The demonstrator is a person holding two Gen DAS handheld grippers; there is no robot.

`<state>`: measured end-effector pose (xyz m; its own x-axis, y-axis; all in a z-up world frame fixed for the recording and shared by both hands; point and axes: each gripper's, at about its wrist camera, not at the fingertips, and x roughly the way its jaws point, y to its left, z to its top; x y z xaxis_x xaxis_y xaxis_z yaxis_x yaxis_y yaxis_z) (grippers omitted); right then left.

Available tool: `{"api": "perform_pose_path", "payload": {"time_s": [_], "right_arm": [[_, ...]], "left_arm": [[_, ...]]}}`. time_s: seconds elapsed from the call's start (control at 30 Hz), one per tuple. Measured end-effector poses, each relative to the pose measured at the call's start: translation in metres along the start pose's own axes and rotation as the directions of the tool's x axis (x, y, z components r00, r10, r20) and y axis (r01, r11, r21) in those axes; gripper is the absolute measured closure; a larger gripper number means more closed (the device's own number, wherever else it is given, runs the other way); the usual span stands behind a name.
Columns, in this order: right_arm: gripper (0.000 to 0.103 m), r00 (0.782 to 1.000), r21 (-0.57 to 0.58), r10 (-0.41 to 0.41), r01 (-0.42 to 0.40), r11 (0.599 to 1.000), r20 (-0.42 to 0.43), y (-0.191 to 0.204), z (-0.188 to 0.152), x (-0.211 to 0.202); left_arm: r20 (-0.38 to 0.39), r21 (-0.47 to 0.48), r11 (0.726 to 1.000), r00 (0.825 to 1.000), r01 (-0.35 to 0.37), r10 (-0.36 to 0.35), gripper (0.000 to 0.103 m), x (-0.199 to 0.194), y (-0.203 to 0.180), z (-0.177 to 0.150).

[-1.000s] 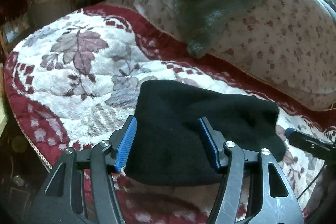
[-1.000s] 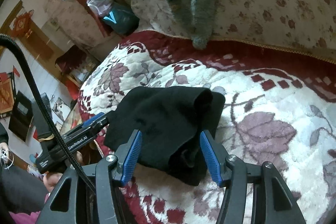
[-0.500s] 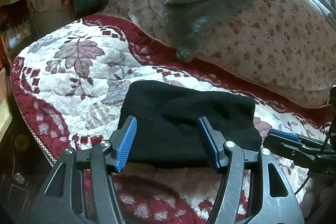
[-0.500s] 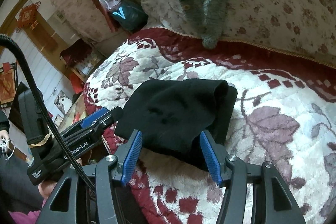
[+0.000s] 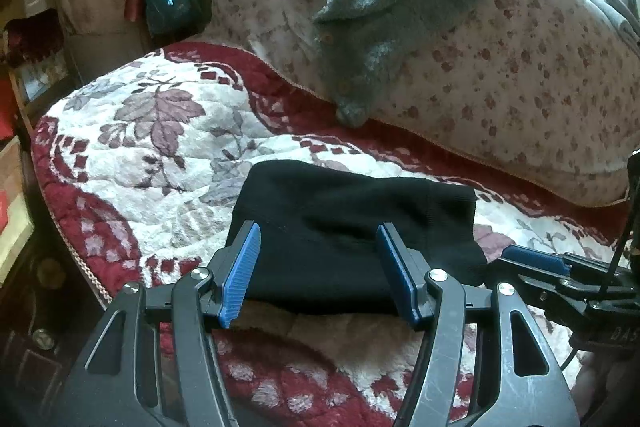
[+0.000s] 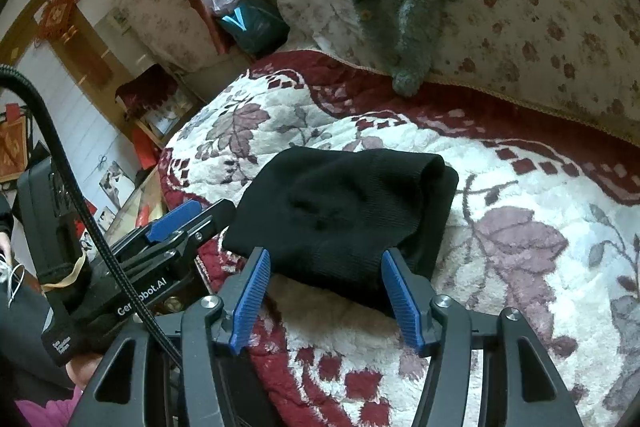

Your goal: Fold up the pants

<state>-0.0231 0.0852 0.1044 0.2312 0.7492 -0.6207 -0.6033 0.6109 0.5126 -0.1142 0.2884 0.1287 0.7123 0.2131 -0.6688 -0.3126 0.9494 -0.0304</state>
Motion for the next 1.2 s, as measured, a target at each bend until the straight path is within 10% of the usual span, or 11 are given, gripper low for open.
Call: {"api": "perform_pose_path", "payload": {"time_s": [1.2], "right_arm": [[0.047, 1.000, -0.018, -0.007, 0.006, 1.000, -0.023, -0.001, 0.010, 0.015]], "left_arm": [[-0.028, -0.022, 0.998, 0.998, -0.055, 0.054, 0.042, 0.018, 0.001, -0.001]]}}
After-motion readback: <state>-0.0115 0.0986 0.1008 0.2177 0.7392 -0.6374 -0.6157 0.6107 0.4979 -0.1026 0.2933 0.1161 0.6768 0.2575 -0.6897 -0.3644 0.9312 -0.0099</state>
